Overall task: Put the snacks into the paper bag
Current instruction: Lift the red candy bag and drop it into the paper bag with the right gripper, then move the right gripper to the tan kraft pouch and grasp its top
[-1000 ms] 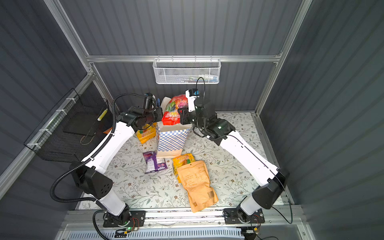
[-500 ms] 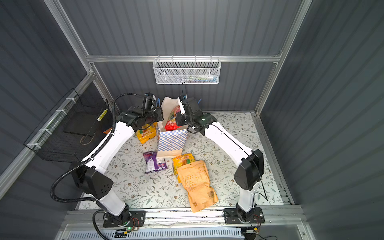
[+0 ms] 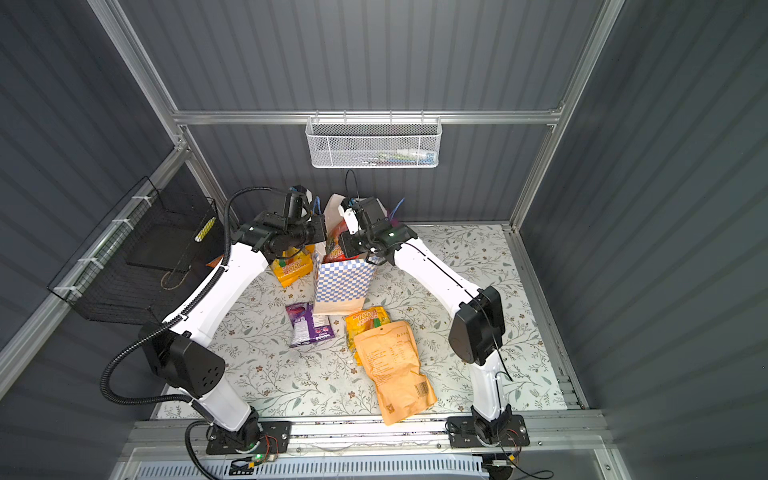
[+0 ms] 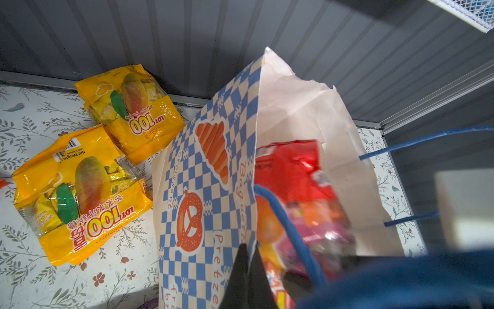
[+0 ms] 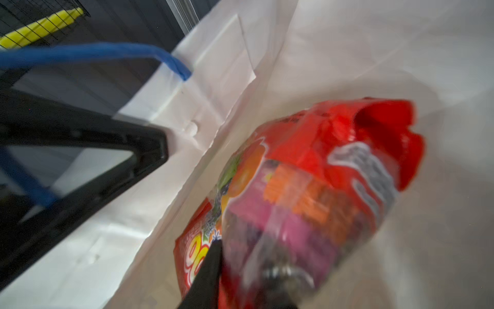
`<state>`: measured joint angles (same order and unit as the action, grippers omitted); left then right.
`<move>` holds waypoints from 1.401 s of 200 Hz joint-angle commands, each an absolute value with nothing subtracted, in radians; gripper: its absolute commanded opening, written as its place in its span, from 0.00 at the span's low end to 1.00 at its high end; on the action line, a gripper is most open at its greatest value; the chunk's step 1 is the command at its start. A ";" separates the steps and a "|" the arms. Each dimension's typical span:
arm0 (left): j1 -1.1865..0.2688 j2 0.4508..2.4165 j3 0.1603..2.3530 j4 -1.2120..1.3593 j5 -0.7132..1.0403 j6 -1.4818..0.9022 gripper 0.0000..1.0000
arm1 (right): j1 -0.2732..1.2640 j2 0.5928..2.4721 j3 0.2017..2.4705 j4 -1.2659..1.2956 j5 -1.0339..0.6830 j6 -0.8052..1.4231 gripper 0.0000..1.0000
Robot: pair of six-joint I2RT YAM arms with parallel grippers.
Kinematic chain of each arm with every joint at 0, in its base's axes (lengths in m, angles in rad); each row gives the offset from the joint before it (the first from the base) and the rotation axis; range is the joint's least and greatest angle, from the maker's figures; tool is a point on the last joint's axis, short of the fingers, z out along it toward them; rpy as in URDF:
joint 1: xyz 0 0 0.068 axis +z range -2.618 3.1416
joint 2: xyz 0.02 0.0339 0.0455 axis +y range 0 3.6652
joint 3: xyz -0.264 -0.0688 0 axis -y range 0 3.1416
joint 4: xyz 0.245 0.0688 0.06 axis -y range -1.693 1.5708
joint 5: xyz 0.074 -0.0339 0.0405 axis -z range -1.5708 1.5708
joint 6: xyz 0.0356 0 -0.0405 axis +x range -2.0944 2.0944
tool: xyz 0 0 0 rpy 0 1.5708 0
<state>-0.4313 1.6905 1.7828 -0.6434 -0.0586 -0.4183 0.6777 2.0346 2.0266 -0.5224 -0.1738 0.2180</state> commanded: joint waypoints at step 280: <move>-0.425 1.678 1.781 -0.718 -0.201 -0.452 0.00 | 0.748 0.687 0.739 -0.555 0.071 0.582 0.99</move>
<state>-0.4301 1.6943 1.7744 -0.6693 -0.2234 -0.4339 0.7441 0.7296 0.8486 -0.5144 0.0860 0.4919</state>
